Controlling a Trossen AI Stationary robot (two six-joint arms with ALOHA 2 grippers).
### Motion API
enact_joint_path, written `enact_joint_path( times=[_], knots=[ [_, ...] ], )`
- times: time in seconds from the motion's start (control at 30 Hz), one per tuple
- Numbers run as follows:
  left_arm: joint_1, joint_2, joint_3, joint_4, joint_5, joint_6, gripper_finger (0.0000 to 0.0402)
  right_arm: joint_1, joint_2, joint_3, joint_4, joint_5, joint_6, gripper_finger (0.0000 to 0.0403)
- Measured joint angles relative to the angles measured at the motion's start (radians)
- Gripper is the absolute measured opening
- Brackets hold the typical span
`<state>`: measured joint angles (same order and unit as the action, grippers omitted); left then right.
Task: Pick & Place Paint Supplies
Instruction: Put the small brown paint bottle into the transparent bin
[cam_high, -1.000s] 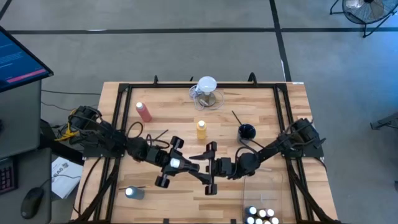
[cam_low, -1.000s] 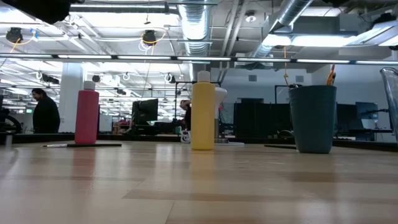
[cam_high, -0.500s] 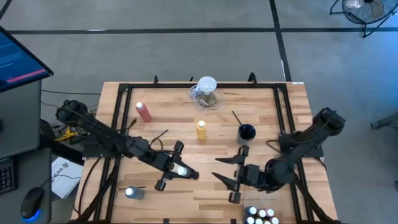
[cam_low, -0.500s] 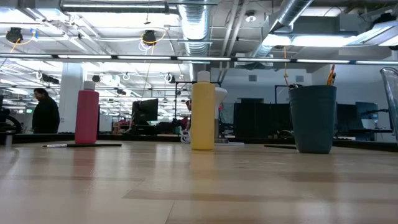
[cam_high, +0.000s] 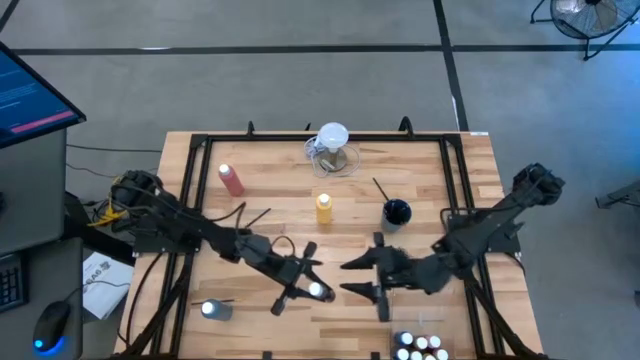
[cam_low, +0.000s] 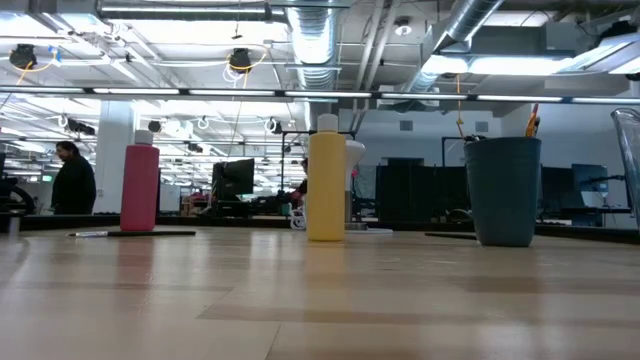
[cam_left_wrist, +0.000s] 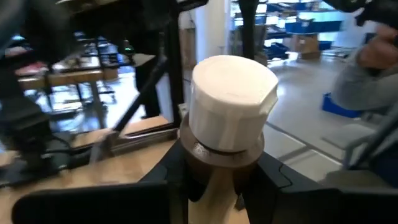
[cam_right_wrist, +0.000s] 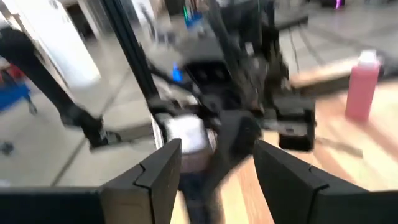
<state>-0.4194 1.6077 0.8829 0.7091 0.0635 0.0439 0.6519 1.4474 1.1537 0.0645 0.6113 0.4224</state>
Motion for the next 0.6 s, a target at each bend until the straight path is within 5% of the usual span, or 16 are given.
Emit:
enact_joint_path(
  times=[0.3,0.43,0.6],
  knots=[
    [0.004,0.044,0.023,-0.028,0.012,-0.073,0.0072,-0.062,0.154,0.356,-0.641,-0.141,0.162,0.0197],
    [0.002,0.044,0.023,-0.048,-0.019,-0.104,0.0072,-0.075,0.221,0.513,-0.800,-0.160,0.170,0.0202],
    [0.002,0.048,0.023,-0.058,-0.063,-0.132,0.0072,-0.113,0.342,0.653,-0.896,-0.332,0.204,0.0201]
  ],
)
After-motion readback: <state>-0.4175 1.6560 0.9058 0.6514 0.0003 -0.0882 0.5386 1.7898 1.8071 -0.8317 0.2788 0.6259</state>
